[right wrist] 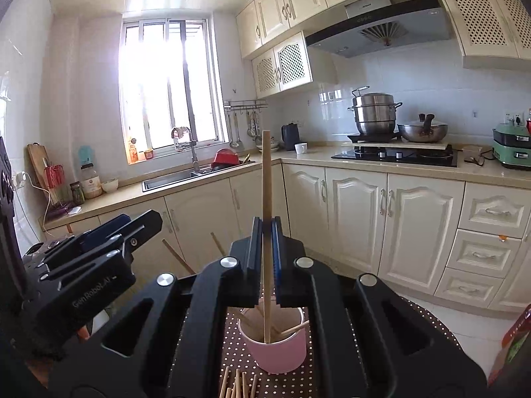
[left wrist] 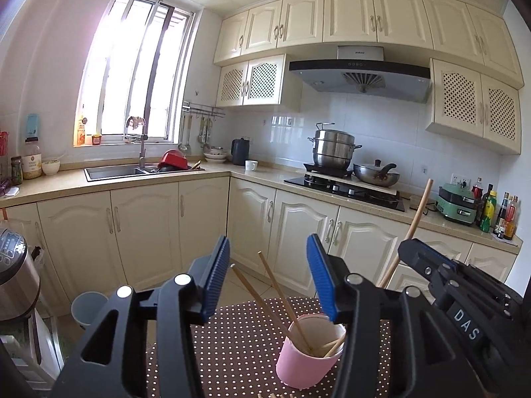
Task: Organize utensils
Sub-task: 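Open the left tool to drop its chopstick into the cup while the right tool releases its own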
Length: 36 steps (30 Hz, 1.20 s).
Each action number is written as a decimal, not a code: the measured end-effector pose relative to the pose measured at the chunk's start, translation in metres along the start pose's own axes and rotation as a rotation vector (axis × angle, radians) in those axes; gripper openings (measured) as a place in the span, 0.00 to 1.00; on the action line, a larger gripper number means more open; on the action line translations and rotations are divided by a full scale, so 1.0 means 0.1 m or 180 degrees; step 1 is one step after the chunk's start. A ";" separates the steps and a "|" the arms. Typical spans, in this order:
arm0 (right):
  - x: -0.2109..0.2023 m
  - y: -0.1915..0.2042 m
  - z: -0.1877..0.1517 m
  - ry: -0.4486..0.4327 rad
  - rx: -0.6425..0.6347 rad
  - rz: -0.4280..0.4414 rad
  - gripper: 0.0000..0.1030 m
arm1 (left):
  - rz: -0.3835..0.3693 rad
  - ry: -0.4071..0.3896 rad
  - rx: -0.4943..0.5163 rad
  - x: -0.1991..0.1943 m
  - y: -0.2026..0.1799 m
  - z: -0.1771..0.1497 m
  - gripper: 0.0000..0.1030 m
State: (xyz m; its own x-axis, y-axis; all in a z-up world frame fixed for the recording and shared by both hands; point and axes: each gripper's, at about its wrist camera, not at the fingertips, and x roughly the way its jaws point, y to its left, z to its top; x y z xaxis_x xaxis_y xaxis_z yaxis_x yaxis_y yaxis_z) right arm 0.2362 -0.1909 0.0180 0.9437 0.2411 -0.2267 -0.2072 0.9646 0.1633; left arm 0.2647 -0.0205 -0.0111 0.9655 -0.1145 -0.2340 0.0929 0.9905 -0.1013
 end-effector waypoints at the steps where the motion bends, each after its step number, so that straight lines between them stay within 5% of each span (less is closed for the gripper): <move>1: 0.00 0.00 0.00 0.0003 0.0001 -0.0005 0.06 | 0.0004 0.0003 0.0001 0.00 0.00 -0.01 0.47; 21: 0.02 0.07 -0.05 0.0197 0.0056 0.0036 0.07 | 0.0139 -0.0001 0.0208 -0.17 0.00 -0.08 0.55; 23: -0.01 0.07 -0.05 0.0191 0.0063 0.0031 0.11 | 0.0142 -0.0007 0.0208 -0.20 0.00 -0.07 0.57; 26: -0.06 0.06 -0.03 0.0148 0.0102 0.0017 0.47 | 0.0156 -0.0019 0.0221 -0.23 0.00 -0.07 0.57; 27: -0.09 0.05 -0.02 0.0108 0.0110 0.0010 0.52 | 0.0155 -0.0023 0.0227 -0.25 0.00 -0.06 0.57; 36: -0.27 0.05 0.03 0.0066 0.0094 0.0010 0.52 | 0.0188 0.0013 0.0255 -0.44 0.03 -0.07 0.58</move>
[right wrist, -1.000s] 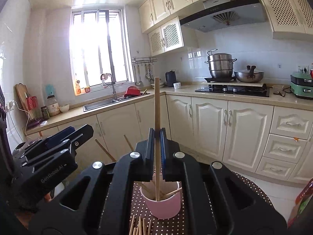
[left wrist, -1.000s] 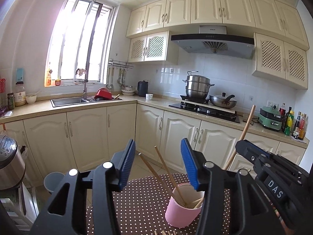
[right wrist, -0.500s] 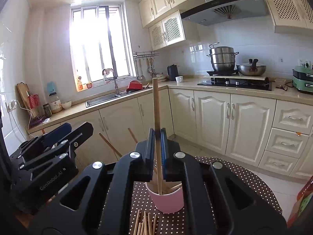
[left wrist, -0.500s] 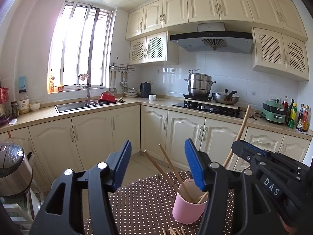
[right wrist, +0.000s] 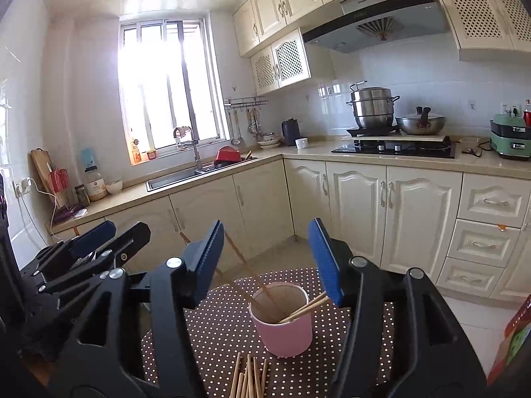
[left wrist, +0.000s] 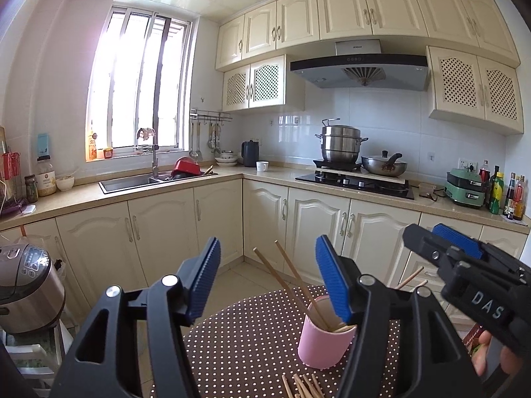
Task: Organize utensils
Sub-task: 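Open the left tool to drop its chopstick into the cup while the right tool releases its own, then lower the left tool to the pile and grasp a chopstick while the right tool grasps another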
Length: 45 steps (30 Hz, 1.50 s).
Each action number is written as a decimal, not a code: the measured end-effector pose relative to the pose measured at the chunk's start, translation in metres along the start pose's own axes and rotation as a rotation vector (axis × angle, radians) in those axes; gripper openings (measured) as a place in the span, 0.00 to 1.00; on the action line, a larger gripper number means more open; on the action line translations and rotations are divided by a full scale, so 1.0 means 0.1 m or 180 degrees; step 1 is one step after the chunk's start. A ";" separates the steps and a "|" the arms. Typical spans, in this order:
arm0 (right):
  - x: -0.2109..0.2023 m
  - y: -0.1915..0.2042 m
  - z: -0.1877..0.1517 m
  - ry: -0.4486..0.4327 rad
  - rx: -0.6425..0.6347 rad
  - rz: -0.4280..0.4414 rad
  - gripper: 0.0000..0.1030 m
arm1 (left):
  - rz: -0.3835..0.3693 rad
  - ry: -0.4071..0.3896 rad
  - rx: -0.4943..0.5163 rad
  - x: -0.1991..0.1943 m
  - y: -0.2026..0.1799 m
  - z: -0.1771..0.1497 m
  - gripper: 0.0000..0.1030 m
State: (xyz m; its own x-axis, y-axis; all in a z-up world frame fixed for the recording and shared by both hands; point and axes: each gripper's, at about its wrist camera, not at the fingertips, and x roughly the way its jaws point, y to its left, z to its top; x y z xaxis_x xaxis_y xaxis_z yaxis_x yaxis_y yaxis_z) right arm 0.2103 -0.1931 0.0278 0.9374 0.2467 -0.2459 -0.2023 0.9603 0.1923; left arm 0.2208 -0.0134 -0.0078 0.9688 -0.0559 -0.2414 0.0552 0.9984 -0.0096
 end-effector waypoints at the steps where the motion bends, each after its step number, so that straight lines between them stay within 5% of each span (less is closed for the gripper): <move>1: -0.03 -0.01 -0.01 0.0006 -0.0007 -0.0002 0.52 | 0.0006 0.0027 0.0018 -0.02 0.01 -0.02 0.58; 11: -0.22 -0.06 -0.36 0.0306 -0.0025 0.0044 0.52 | -0.0031 0.0738 0.0081 0.01 0.08 -0.48 0.58; 19: -0.05 -0.08 -0.90 0.0964 -0.0062 0.0091 0.52 | -0.0129 0.1996 0.0197 0.47 0.02 -1.25 0.58; 23: 0.13 -0.13 -1.20 0.1385 -0.0038 0.0063 0.52 | -0.0187 0.2409 0.0213 0.65 -0.03 -1.55 0.58; 32: 0.31 -0.22 -1.46 0.1842 -0.0014 0.0053 0.52 | -0.0040 0.2771 0.0185 0.90 0.03 -1.78 0.58; 45: 0.40 -0.33 -1.54 0.1944 0.0050 0.0088 0.52 | -0.0115 0.2745 0.0025 1.03 0.07 -1.70 0.58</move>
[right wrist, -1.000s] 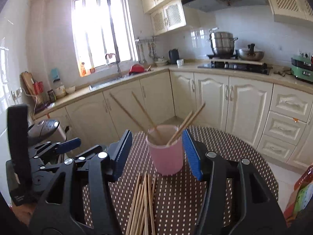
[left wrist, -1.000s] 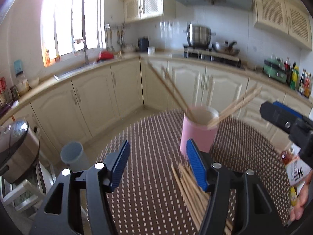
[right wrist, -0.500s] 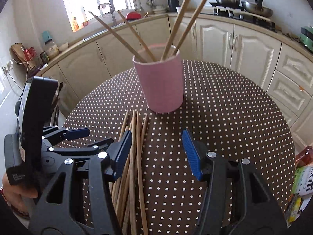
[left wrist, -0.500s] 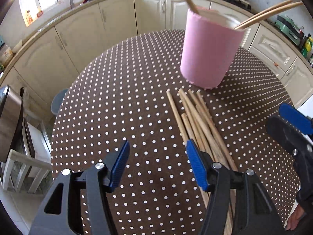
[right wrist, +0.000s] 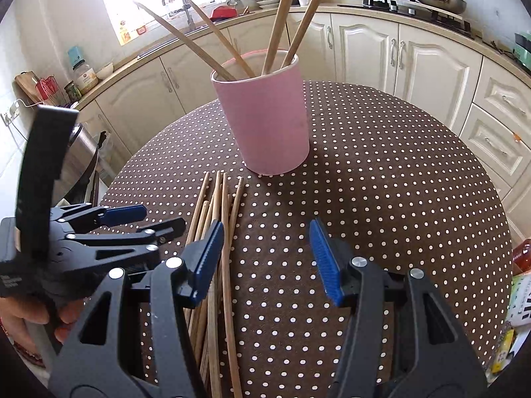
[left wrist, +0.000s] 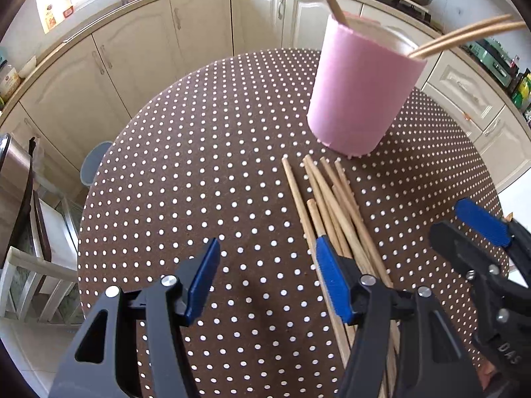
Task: Organize utensils
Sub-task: 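Lower the left tool to the pile and grasp a chopstick while the right tool grasps another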
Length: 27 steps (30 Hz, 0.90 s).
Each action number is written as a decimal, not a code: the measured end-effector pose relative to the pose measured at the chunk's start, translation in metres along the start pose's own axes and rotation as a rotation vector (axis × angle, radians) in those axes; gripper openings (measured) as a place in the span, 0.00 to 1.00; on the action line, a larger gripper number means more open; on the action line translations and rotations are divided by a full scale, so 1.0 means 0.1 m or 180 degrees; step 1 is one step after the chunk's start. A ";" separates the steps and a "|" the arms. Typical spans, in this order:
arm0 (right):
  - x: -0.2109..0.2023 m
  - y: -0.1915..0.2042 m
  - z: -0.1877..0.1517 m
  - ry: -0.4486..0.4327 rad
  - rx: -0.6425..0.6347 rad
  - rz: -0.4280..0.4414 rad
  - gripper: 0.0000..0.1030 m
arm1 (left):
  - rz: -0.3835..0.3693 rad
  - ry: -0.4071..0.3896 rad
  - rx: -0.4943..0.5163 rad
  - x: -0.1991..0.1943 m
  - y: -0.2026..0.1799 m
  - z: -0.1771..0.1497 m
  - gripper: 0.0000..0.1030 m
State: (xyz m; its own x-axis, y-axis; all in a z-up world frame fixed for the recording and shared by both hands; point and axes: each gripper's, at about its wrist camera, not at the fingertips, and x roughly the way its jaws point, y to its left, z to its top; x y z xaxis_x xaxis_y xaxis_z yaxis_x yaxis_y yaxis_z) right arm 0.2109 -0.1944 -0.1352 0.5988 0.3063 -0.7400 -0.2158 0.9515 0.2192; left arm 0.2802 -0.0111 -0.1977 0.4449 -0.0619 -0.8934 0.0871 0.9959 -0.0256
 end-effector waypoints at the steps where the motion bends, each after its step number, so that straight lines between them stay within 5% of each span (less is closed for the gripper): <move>1: 0.00 -0.01 0.00 0.0002 0.0007 0.0005 0.52 | -0.0001 0.0002 0.0024 0.00 -0.01 0.01 0.58; 19: 0.14 0.03 -0.02 0.0273 -0.0156 0.0004 0.52 | 0.0117 0.0083 0.0120 0.25 -0.16 0.15 0.59; 24: 0.25 0.14 -0.03 0.0460 -0.0346 -0.0033 0.50 | 0.0115 0.0006 0.0135 0.23 -0.08 0.13 0.45; 27: 0.34 0.21 -0.02 0.0590 -0.0431 0.0000 0.33 | 0.0109 0.0003 0.0127 0.20 0.01 0.10 0.28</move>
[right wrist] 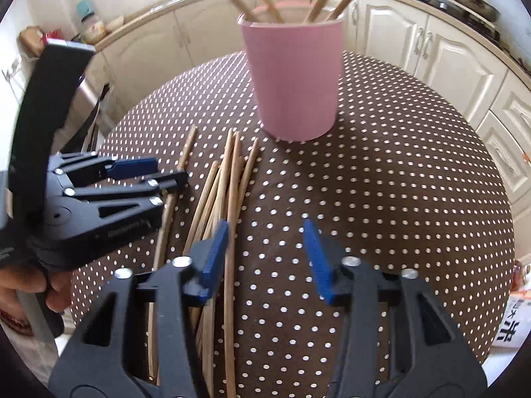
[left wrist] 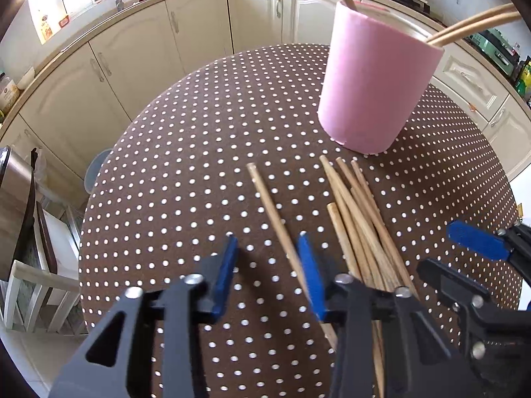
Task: Organize utensils
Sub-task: 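Lower the left tool to the pile and grasp a chopstick while the right tool grasps another, then lift the left tool's chopstick over the pink cup while the right tool carries its chopstick there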
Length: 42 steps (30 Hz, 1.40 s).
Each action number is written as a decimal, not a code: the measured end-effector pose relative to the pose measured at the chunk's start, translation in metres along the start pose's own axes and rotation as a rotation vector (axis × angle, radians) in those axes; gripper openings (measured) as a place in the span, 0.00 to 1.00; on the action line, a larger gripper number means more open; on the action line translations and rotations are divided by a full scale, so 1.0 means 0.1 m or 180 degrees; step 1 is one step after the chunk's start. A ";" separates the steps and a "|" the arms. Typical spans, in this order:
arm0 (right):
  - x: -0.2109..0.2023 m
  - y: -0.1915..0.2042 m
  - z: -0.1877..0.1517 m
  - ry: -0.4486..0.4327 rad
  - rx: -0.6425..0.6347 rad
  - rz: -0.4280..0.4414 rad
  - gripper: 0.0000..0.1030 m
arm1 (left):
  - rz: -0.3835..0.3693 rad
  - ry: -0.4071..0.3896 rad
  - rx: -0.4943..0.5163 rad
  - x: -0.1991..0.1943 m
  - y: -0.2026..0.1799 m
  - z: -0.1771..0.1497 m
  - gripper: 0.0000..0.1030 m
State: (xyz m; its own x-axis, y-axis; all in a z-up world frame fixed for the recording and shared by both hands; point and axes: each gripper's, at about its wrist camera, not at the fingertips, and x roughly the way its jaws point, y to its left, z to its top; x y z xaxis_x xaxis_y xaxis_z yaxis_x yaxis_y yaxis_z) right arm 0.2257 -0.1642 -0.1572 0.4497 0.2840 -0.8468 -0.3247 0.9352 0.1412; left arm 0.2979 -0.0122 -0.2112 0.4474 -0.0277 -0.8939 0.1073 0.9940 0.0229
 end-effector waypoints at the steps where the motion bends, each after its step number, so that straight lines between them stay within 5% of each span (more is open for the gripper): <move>1: 0.04 0.01 0.02 0.0053 -0.0010 0.0055 0.33 | -0.0004 -0.0003 -0.0009 -0.01 0.02 0.00 0.20; 6: 0.18 0.06 0.09 0.0221 -0.0046 0.0102 0.29 | -0.0034 -0.0017 0.0003 -0.01 0.07 -0.01 0.12; 11: 0.29 0.12 0.22 0.0381 -0.0122 0.0162 0.07 | -0.0093 -0.0061 0.0012 0.02 0.04 -0.01 0.08; 18: 0.28 0.19 0.30 0.0329 -0.0078 0.0182 0.05 | -0.0297 -0.0134 -0.0132 0.01 0.13 -0.03 0.06; 25: -0.14 0.05 0.35 -0.0137 0.0102 0.0365 0.05 | -0.0539 -0.0506 -0.0245 -0.46 0.24 0.04 0.06; 42: -1.28 -0.02 0.53 -0.1431 0.0120 0.0351 0.05 | -0.0854 -0.1897 -0.0230 -1.88 0.18 0.16 0.05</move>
State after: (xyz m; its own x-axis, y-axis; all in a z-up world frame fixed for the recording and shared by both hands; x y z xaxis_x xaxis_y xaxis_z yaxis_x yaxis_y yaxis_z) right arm 0.2126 -0.1911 -0.0223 0.7329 0.4379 -0.5206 -0.3641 0.8989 0.2437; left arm 0.2299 0.0091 -0.0358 0.8309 -0.3091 -0.4627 0.2331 0.9484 -0.2150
